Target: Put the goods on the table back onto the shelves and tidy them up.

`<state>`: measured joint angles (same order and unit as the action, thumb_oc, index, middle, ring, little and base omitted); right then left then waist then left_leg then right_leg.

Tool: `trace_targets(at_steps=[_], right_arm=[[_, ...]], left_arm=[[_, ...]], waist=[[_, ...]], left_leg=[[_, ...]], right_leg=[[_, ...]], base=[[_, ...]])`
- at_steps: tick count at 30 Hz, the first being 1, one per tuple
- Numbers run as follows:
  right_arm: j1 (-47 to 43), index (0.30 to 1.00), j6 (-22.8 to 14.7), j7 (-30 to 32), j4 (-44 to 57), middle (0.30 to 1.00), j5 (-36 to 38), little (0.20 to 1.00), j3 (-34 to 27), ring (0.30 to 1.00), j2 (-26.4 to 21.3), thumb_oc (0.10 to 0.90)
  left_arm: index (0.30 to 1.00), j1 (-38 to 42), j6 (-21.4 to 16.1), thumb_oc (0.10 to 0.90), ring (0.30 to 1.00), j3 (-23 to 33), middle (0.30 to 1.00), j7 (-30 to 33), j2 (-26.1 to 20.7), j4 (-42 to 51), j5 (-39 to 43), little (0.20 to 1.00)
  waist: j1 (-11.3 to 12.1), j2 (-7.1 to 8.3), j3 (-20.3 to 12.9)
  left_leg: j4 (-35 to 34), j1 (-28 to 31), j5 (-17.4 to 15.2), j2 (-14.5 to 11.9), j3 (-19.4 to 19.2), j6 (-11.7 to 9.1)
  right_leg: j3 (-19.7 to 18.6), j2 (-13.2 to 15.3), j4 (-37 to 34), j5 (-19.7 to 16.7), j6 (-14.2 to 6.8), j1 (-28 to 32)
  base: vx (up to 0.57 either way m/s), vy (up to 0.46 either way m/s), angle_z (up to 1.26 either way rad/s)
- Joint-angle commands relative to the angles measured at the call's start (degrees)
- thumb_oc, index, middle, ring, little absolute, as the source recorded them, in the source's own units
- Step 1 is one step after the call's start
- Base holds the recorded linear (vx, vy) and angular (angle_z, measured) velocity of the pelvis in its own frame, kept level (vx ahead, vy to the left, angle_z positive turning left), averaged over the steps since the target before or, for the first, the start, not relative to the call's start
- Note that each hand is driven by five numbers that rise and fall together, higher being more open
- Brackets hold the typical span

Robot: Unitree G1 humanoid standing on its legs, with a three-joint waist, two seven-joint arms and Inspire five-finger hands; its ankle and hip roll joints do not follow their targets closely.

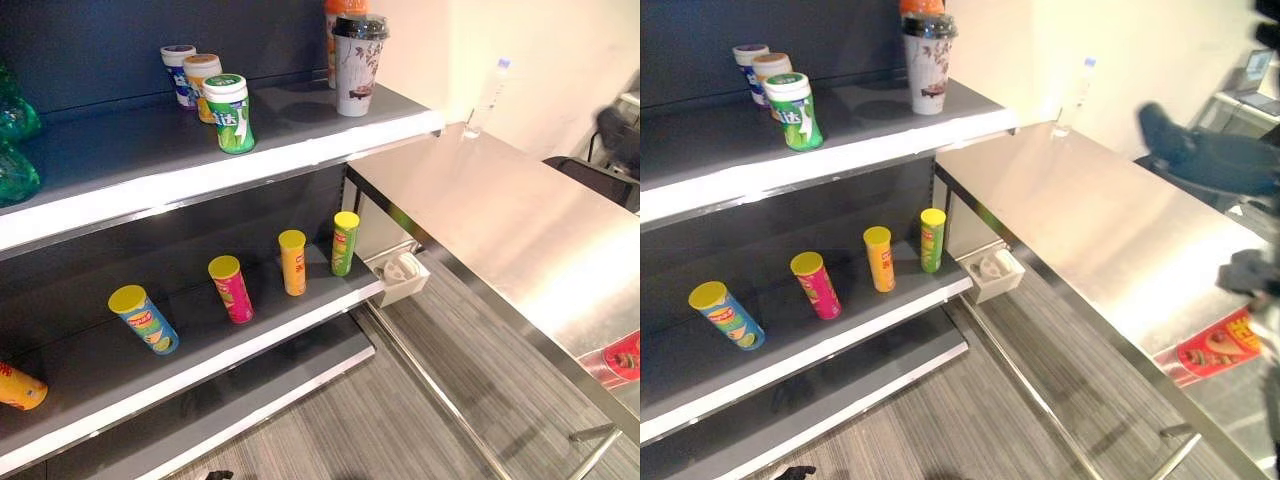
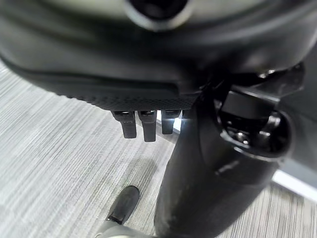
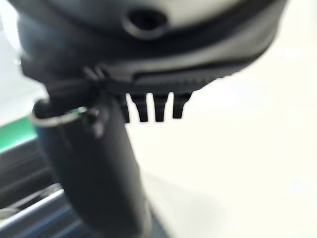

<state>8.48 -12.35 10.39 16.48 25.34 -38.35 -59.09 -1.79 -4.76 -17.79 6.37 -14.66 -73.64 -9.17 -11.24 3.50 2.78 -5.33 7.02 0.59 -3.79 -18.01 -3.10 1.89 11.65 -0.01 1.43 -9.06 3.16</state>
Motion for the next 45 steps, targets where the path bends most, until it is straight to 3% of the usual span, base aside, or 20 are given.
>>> trace_targets(at_steps=[1,4,5,7,8,9,10,12,14,17,18,21,28,32,36,45], right_arm=[[-7.58,0.9,-4.57,7.94,-0.75,0.9,-4.83,0.9,-7.22,0.9,-4.46,0.8],[-4.07,0.9,-3.92,11.01,-5.0,0.9,-6.9,0.9,-13.63,0.9,-7.77,0.8],[-3.1,0.9,-3.67,11.36,-6.91,0.9,-6.84,0.9,-15.78,0.9,-9.93,0.8],[-2.72,0.9,-3.72,12.48,-9.08,0.9,-6.96,0.9,-17.5,0.9,-12.6,0.8],[-3.78,0.9,-3.5,12.03,-10.16,0.9,-6.6,0.9,-16.07,0.9,-13.56,0.8],[-4.9,0.9,-3.46,11.65,-10.52,0.9,-6.46,0.9,-14.52,0.9,-13.8,0.8],[-6.68,0.9,-3.35,11.31,-10.65,0.9,-6.67,0.9,-12.03,0.9,-14.38,0.8],[-10.21,0.9,-2.51,10.04,-10.57,0.9,-7.03,0.9,-7.57,0.9,-14.84,0.8],[-13.31,0.9,-2.24,8.93,-11.02,0.9,-6.77,0.9,-4.43,0.9,-15.65,0.8],[-20.63,0.9,-1.61,6.57,-13.15,0.9,-5.74,0.9,2.86,0.9,-16.69,0.8],[-21.75,0.9,-1.4,5.88,-13.57,0.9,-5.28,0.9,4.2,0.9,-16.69,0.8],[-22.0,0.9,-0.86,3.09,-13.61,0.9,-3.96,0.9,5.35,0.9,-16.47,0.8],[-21.8,0.9,-0.32,-6.98,-11.85,0.9,0.52,0.9,16.14,0.9,-16.3,0.8],[-20.19,0.9,-0.28,-8.66,-10.52,0.9,0.85,0.9,17.23,0.9,-14.58,0.8],[-21.92,0.9,0.28,-11.27,-10.86,0.9,2.6,0.9,22.77,0.9,-14.18,0.8],[-24.18,0.9,0.3,-13.09,-11.66,0.9,5.1,0.9,27.7,0.9,-13.22,0.8]], left_arm=[[0.9,3.15,-2.41,0.8,0.9,-3.3,0.9,-2.8,1.75,-1.52,-1.82,0.9],[0.9,5.17,-2.97,0.8,0.9,-6.54,0.9,-4.1,1.15,-0.3,-2.74,0.9],[0.9,6.55,-3.32,0.8,0.9,-8.05,0.9,-4.66,0.62,0.48,-3.24,0.9],[0.9,8.12,-3.66,0.8,0.9,-9.19,0.9,-4.98,0.29,1.15,-3.41,0.9],[0.9,9.26,-3.64,0.8,0.9,-8.28,0.9,-4.44,-0.84,1.68,-2.56,0.9],[0.9,9.59,-3.46,0.8,0.9,-7.7,0.9,-4.4,-1.47,1.69,-1.88,0.9],[0.9,10.07,-2.99,0.8,0.9,-7.01,0.9,-4.15,-2.37,1.7,-0.59,0.9],[0.9,11.21,-2.39,0.8,0.9,-5.67,0.9,-3.56,-3.49,2.16,0.81,0.9],[0.9,11.57,-2.51,0.8,0.9,-5.28,0.9,-3.25,-4.19,2.46,1.51,0.9],[0.9,10.77,-3.12,0.8,0.9,-4.0,0.9,-3.33,-4.7,2.51,2.73,0.9],[0.9,10.08,-3.07,0.8,0.9,-3.51,0.9,-3.51,-4.41,2.44,2.86,0.9],[0.9,9.07,-2.9,0.8,0.9,-1.61,0.9,-3.53,-4.72,1.03,1.92,0.9],[0.9,7.39,-3.23,0.8,0.9,-0.17,0.9,-4.92,-3.1,1.63,3.21,0.9],[0.9,6.87,-3.41,0.8,0.9,-1.64,0.9,-5.78,-2.07,2.4,2.76,0.9],[0.9,5.5,-3.67,0.8,0.9,-2.77,0.9,-6.87,-1.06,2.42,2.01,0.9],[0.9,4.41,-3.85,0.8,0.9,-2.84,0.9,-7.19,-0.21,2.65,1.83,0.9]], waist=[[1.91,0.73,-2.25],[-0.91,0.63,-2.12],[-2.61,0.57,-1.87],[-3.77,0.51,-1.76],[-3.99,0.55,-1.31],[-3.53,0.6,-1.28],[-1.89,0.03,-1.28],[-0.67,0.31,-0.79],[0.12,1.1,-0.24],[2.93,2.05,-0.79],[3.64,2.25,-1.1],[5.28,1.91,-2.38],[5.79,0.08,-2.21],[6.15,-0.92,-2.3],[6.83,-1.74,-2.59],[7.63,-2.18,-2.92]], left_leg=[[0.33,0.63,-6.42,2.17,3.49,2.76],[0.33,-2.9,-5.78,1.37,1.18,2.6],[0.33,-5.29,-5.41,1.21,-0.6,2.46],[0.33,-8.02,-5.02,0.92,-2.95,2.29],[0.33,-10.45,-4.4,-0.88,-7.39,1.69],[0.33,-11.14,-3.83,-2.18,-9.42,1.22],[0.33,-10.69,-4.45,-4.12,-10.96,0.26],[0.33,-9.71,-2.81,-6.33,-14.43,-0.76],[0.35,-8.76,-2.12,-7.36,-16.96,-0.9],[0.58,-7.94,-1.54,-6.79,-19.01,-0.67],[0.6,-7.31,-1.33,-6.27,-19.15,-0.69],[0.74,-6.21,0.04,-6.83,-18.87,-1.95],[0.99,-5.77,5.8,-11.21,-16.56,-5.46],[0.98,-6.21,7.04,-12.03,-14.88,-5.97],[1.04,-5.74,7.8,-12.42,-14.46,-6.36],[0.94,-5.54,7.83,-12.69,-13.72,-6.52]], right_leg=[[-1.09,-1.05,3.28,-5.55,-1.26,-1.32],[-3.75,-1.9,0.93,-6.92,-1.59,-4.97],[-5.69,-2.19,-1.29,-8.53,-2.07,-7.35],[-8.05,-2.3,-3.82,-10.98,-2.77,-10.43],[-8.1,-2.95,-4.56,-13.95,-3.27,-14.99],[-5.11,-2.74,-4.79,-13.72,-3.41,-16.02],[1.48,-1.54,-4.97,-11.8,-4.33,-15.44],[10.6,0.21,-4.77,-10.59,-3.74,-13.1],[13.16,1.62,-4.01,-10.42,-3.35,-10.49],[12.54,3.74,-0.96,-11.37,-3.86,-5.2],[12.97,3.99,-1.46,-11.81,-4.17,-4.0],[14.71,2.3,-4.25,-7.06,-3.5,-1.9],[16.67,-3.16,-4.76,-1.17,0.13,1.69],[17.03,-4.24,-4.99,0.1,0.98,2.68],[17.3,-4.84,-4.99,0.86,1.59,3.57],[18.08,-5.08,-4.99,0.9,1.71,4.08]], base=[[0.02,-0.009,-0.28],[-0.06,-0.015,-0.32],[-0.16,0.007,-0.66],[-0.21,-0.006,-1.14],[-0.24,-0.089,-1.12],[-0.16,-0.095,-1.5],[-0.08,-0.092,-2.48],[-0.09,-0.114,-2.1],[-0.12,-0.125,-1.25],[-0.08,-0.108,-1.06],[-0.01,-0.152,-0.28],[0.01,-0.178,0.03],[-0.05,-0.218,0.06],[-0.04,-0.082,0.17],[-0.02,-0.042,0.17],[0.0,-0.009,0.05]])
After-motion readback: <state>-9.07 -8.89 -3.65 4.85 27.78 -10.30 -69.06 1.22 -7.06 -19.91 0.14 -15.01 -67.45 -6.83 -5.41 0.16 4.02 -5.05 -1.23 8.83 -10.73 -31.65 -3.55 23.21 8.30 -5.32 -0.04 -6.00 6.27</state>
